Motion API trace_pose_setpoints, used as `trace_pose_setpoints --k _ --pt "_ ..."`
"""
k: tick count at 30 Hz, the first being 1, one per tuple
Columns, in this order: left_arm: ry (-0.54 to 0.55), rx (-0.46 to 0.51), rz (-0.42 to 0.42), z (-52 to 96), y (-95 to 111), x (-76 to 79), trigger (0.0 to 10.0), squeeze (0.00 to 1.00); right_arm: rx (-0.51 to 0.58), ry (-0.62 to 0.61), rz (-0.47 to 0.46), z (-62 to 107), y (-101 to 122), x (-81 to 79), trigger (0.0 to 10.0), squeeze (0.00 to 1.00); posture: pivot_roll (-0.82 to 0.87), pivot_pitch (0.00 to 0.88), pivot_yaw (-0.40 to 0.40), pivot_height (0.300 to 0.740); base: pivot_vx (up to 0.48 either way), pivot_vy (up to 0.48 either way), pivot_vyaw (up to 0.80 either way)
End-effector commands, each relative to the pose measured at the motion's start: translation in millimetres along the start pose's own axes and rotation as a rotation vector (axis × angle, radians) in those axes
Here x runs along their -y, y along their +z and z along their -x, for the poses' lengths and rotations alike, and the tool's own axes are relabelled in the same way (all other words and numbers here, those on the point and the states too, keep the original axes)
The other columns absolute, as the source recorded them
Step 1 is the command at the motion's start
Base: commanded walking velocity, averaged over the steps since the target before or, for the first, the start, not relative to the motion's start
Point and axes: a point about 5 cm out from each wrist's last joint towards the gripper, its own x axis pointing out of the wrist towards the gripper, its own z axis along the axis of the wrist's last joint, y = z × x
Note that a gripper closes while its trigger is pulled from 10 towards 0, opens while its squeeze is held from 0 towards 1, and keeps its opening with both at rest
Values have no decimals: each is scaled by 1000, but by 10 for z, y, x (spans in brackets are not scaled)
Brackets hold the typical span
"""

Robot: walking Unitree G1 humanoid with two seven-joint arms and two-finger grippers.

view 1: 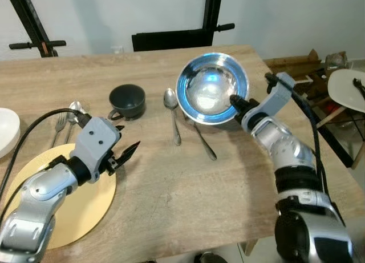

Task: Setting the table

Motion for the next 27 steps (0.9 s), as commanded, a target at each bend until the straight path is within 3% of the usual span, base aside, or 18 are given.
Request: trace_pose_setpoints --k 1,7,11,13,14,15,16,17,22,24,27 --pt "-9 -14 8 34 -18 31 10000 0 0 14 -21 38 63 5 10000 0 29 69 -4 740 0 0 0" --pt "-51 -19 14 21 -22 106 10000 0 -66 61 18 239 67 102 10000 0 12 77 9 740 0 0 0" --pt "-60 -19 11 2 -19 106 10000 0 -83 188 81 416 132 41 10000 0 -1 76 12 740 0 0 0" --pt "-60 -19 11 2 -19 106 10000 0 -83 188 81 416 132 41 10000 0 -1 76 12 740 0 0 0" --pt "-66 -16 9 -11 -5 78 10000 0 -133 321 156 641 119 -12 10000 0 -15 74 26 740 0 0 0" --pt "-66 -16 9 -11 -5 78 10000 0 -133 321 156 641 119 -12 10000 0 -15 74 26 740 0 0 0" --pt "-75 -12 5 -16 11 47 10000 0 -213 396 204 808 17 -12 10000 0 -22 74 31 740 0 0 0" --pt "-78 -11 2 -17 17 35 10000 0 -243 409 215 851 -27 2 10000 0 -22 74 31 740 0 0 0" --pt "-105 -9 -7 28 58 -64 10000 0 -409 573 156 1063 -272 -145 10000 0 -25 66 31 740 0 0 0" --pt "-115 -5 -11 55 75 -88 10000 0 -453 582 158 1079 -361 -167 10000 0 -23 65 29 740 0 0 0" --pt "-197 -17 -41 267 184 -168 10000 0 -560 571 125 1000 -654 -204 10000 0 -5 62 19 740 0 0 0"
